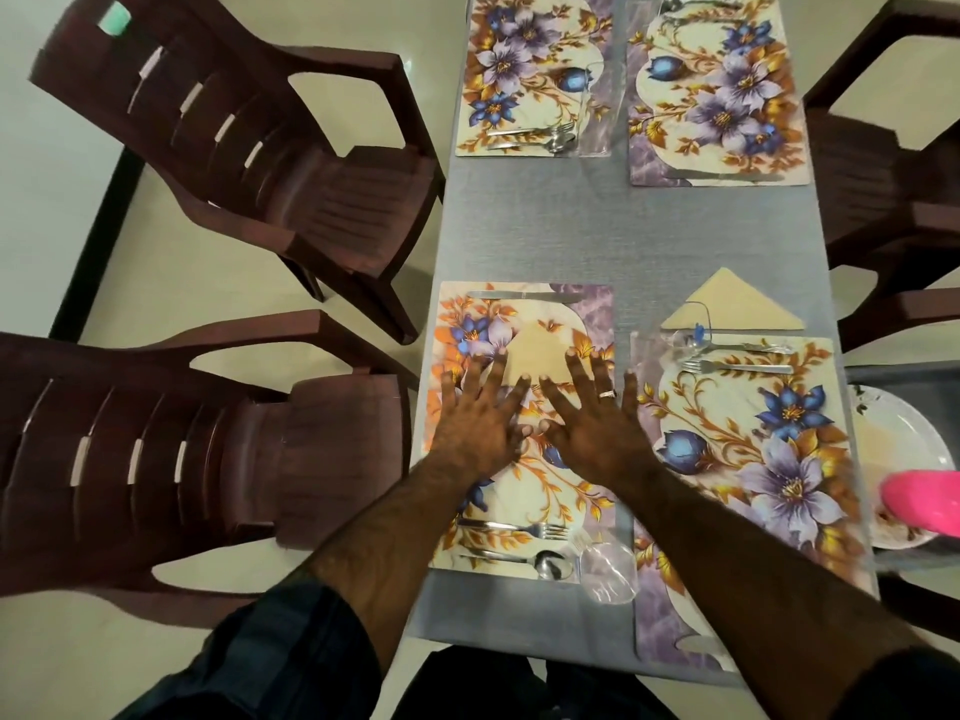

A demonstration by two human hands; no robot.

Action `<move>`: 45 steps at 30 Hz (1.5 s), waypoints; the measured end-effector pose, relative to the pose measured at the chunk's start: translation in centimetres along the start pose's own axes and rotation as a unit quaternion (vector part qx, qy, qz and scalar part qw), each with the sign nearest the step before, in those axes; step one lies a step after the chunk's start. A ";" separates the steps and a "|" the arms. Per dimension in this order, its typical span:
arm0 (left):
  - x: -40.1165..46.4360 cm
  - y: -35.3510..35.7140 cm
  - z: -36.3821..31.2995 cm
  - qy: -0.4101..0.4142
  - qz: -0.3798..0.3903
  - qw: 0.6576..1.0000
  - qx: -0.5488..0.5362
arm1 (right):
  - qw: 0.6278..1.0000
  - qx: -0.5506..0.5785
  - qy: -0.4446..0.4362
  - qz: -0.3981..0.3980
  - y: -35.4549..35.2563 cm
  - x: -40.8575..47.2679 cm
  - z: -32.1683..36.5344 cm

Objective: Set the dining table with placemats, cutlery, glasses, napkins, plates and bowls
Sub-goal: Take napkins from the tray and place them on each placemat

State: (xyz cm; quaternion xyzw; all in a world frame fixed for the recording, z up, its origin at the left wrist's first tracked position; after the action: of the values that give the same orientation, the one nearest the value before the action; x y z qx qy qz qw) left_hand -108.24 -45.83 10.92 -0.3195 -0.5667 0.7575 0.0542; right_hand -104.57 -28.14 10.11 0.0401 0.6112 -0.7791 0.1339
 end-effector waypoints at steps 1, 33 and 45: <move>0.0 0.1 0.0 -0.002 0.002 1.000 -0.004 | 1.000 -0.002 0.010 -0.003 0.0 -0.3 -0.7; 3.4 -4.2 2.7 -0.221 -0.014 0.942 -0.253 | 0.987 0.074 0.140 0.012 -3.7 5.7 0.2; 5.7 -6.0 5.3 -0.148 -0.014 0.957 -0.251 | 0.946 0.260 0.145 0.125 -2.0 3.2 -0.1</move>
State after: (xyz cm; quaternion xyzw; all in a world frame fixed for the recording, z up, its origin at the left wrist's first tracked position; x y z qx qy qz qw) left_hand -117.33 -45.58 14.69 -0.1992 -0.7448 0.6287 -0.1012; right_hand -108.16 -28.13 11.25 0.2624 0.3901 -0.8736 0.1253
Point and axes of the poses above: each hand's wrist, its own x-axis towards the middle knuckle, its own y-axis out of the palm, z = x × y, the point moved 6 cm from there along x, towards the middle knuckle, and after that the axes turned 10 degrees about x, right-handed, at the moved point
